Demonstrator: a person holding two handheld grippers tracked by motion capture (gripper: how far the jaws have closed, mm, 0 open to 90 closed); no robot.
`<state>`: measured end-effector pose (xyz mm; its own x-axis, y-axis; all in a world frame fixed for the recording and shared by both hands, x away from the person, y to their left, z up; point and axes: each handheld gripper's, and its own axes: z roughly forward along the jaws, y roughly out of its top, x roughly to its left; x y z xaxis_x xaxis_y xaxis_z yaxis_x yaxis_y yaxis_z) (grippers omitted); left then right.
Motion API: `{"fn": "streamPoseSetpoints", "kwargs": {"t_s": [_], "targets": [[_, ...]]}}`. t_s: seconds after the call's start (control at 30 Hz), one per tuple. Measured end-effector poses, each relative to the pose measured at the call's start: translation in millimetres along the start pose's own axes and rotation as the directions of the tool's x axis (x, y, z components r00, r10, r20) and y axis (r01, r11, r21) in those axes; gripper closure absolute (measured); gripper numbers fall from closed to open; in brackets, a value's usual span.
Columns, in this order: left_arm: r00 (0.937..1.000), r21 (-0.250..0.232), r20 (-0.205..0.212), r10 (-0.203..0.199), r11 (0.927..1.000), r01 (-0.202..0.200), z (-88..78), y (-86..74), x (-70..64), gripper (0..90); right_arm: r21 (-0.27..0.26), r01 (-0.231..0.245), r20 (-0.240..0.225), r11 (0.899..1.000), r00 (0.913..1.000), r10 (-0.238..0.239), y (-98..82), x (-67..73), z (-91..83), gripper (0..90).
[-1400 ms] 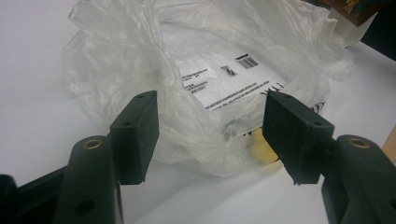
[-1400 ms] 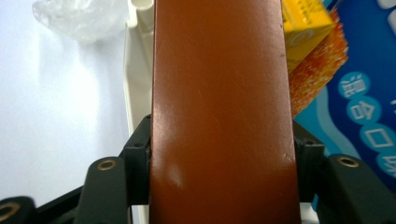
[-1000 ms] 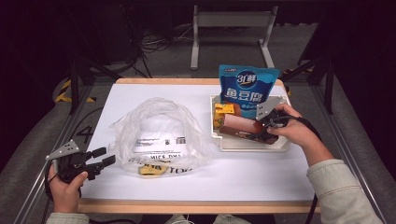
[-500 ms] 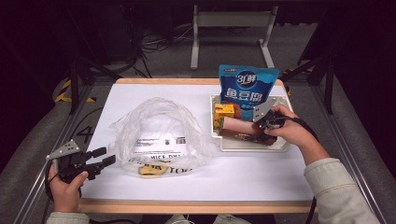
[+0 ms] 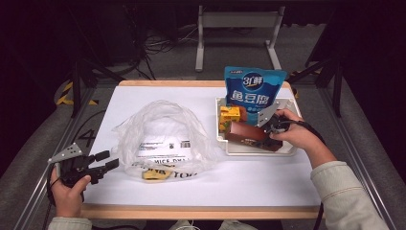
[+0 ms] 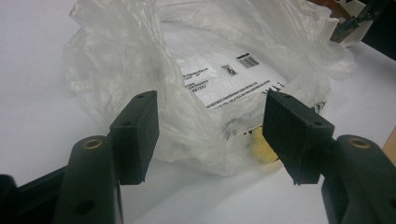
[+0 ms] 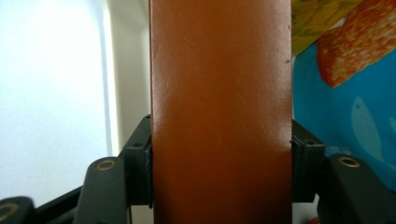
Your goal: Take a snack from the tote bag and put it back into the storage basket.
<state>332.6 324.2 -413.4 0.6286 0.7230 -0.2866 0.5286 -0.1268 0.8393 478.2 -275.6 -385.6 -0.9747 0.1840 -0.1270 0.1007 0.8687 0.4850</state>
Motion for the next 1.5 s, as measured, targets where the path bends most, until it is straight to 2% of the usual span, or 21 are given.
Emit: {"fn": "streamPoseSetpoints", "kwargs": {"t_s": [0.33, 0.5, 0.7, 0.8, 0.87, 0.93, 0.97, 1.03, 1.13, 1.17, 1.2, 1.23, 1.27, 1.3, 1.33, 1.5], "targets": [[1.0000, -0.003, 0.001, -0.004, 1.0000, 0.004, -0.6, -0.1, 0.0, 37.1, 0.041, 0.013, -0.018, 0.999, 0.9998, -0.012, 0.9, 0.0, 3.3, 41.0], [1.0000, -0.002, 0.001, -0.001, 1.0000, 0.001, -0.6, 0.1, 0.3, 37.1, 0.059, 0.018, -0.033, 0.998, 0.9993, -0.016, 1.6, 0.9, 4.3, 37.2], [1.0000, -0.002, 0.003, -0.005, 1.0000, 0.005, -0.6, 0.2, 0.1, 37.0, 0.016, -0.007, -0.030, 1.000, 0.9995, 0.007, 1.6, 1.5, 0.5, 33.8], [1.0000, -0.006, 0.001, -0.008, 1.0000, 0.008, 0.1, 0.5, 0.1, 37.0, -0.036, -0.060, -0.008, 0.998, 0.9982, 0.060, 1.5, 3.9, -10.5, 29.7], [1.0000, -0.007, -0.001, -0.008, 0.9999, 0.008, 0.7, 0.9, 0.0, 37.0, -0.055, -0.075, -0.003, 0.996, 0.9972, 0.075, 1.6, 4.7, -14.1, 28.5], [1.0000, -0.005, 0.000, -0.006, 1.0000, 0.006, 0.9, 1.2, -0.1, 36.9, -0.103, -0.112, 0.012, 0.988, 0.9934, 0.114, 2.3, 7.8, -23.0, 25.2], [1.0000, -0.003, 0.002, -0.002, 1.0000, 0.002, 0.9, 1.7, -0.7, 36.9, -0.153, -0.135, 0.029, 0.979, 0.9896, 0.141, 3.3, 11.9, -31.5, 23.3], [1.0000, -0.007, 0.004, 0.003, 1.0000, -0.003, 0.4, 2.4, -2.1, 36.8, -0.195, -0.150, 0.052, 0.969, 0.9853, 0.163, 3.9, 16.1, -39.4, 21.9], [1.0000, -0.005, 0.005, 0.007, 1.0000, -0.007, -0.3, 2.6, -4.5, 36.7, -0.268, -0.176, 0.085, 0.947, 0.9750, 0.205, 3.1, 24.2, -51.1, 20.1], [0.9998, -0.005, 0.005, 0.018, 0.9998, -0.018, -0.6, 2.5, -5.3, 36.7, -0.268, -0.176, 0.085, 0.947, 0.9750, 0.205, 3.1, 24.2, -51.1, 20.1], [0.9999, -0.005, 0.006, 0.015, 0.9999, -0.015, -1.0, 2.1, -7.0, 36.6, -0.305, -0.191, 0.103, 0.933, 0.9674, 0.231, 1.7, 30.6, -57.6, 19.2], [0.9997, -0.005, 0.006, 0.025, 0.9997, -0.025, -2.0, 1.4, -8.5, 36.6, -0.322, -0.197, 0.109, 0.926, 0.9640, 0.242, 0.9, 34.1, -60.6, 19.2], [0.9997, -0.005, 0.006, 0.025, 0.9997, -0.025, -2.0, 1.4, -8.5, 36.6, -0.322, -0.197, 0.109, 0.926, 0.9640, 0.242, 0.9, 34.1, -60.6, 19.2], [0.9997, -0.005, 0.008, 0.024, 0.9997, -0.024, -3.1, 0.4, -10.2, 36.6, -0.336, -0.200, 0.114, 0.920, 0.9613, 0.251, 0.1, 36.6, -62.6, 19.2], [0.9996, -0.006, 0.010, 0.028, 0.9996, -0.028, -3.6, -0.3, -11.1, 36.6, -0.364, -0.214, 0.122, 0.906, 0.9537, 0.275, -1.8, 42.0, -65.6, 19.2], [0.9993, -0.005, 0.010, 0.035, 0.9994, -0.035, -7.6, -4.9, -14.6, 36.5, -0.429, -0.251, 0.136, 0.867, 0.9315, 0.337, -11.0, 59.6, -73.1, 18.3]]}}
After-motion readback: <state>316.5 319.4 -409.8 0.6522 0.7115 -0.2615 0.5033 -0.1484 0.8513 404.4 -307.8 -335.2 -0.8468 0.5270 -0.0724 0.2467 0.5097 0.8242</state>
